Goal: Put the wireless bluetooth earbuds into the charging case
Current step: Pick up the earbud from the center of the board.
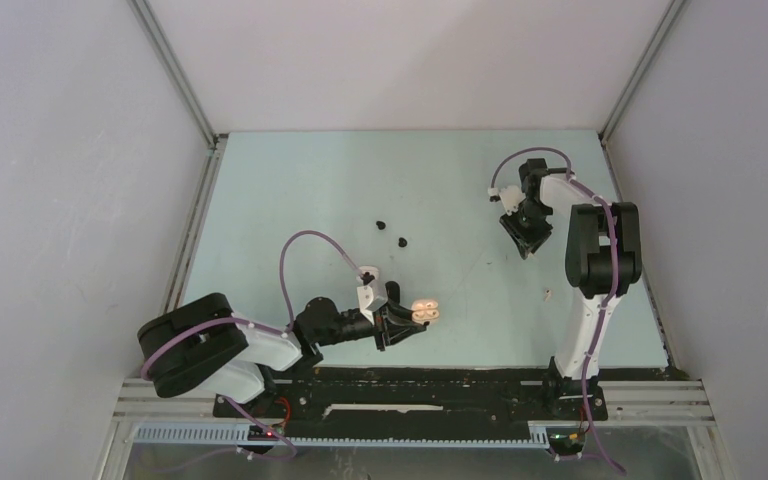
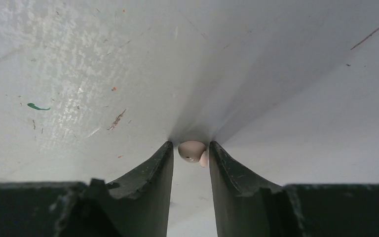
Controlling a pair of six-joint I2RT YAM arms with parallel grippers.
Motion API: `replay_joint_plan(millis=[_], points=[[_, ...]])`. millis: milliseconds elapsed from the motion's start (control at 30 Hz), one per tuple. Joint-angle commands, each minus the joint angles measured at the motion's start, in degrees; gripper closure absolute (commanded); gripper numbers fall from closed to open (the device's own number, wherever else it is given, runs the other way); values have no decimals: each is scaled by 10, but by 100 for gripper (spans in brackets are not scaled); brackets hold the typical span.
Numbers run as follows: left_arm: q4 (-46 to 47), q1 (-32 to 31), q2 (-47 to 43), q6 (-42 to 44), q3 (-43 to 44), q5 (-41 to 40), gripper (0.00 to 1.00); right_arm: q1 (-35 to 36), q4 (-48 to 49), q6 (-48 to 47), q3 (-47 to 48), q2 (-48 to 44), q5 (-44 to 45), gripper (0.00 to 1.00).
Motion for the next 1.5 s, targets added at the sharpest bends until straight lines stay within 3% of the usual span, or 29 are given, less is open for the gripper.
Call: replay_joint_plan(millis=[0,333,600,700,933,1167,1467], points=[[14,2,-4,0,19,12,99,-1,1,6,21,14,-9,64],[11,2,-4,0,20,12,99,-2,-7,14,5,-13,-41,85],[10,1,8,0,25,10,100,29,-14,40,-71,-188,-173,100],[13,1,5,5,20,-3,100,54,9,58,-108,-274,-234,100],[77,-7,-2,-23,17,-99,100,117,163,148,-190,-457,-303,100],[-29,-62,-54,58,73,-253,100,163,322,209,-267,-606,-361,100],[-102,-89,-77,88,117,-394,100,195,374,300,-268,-614,-423,100]])
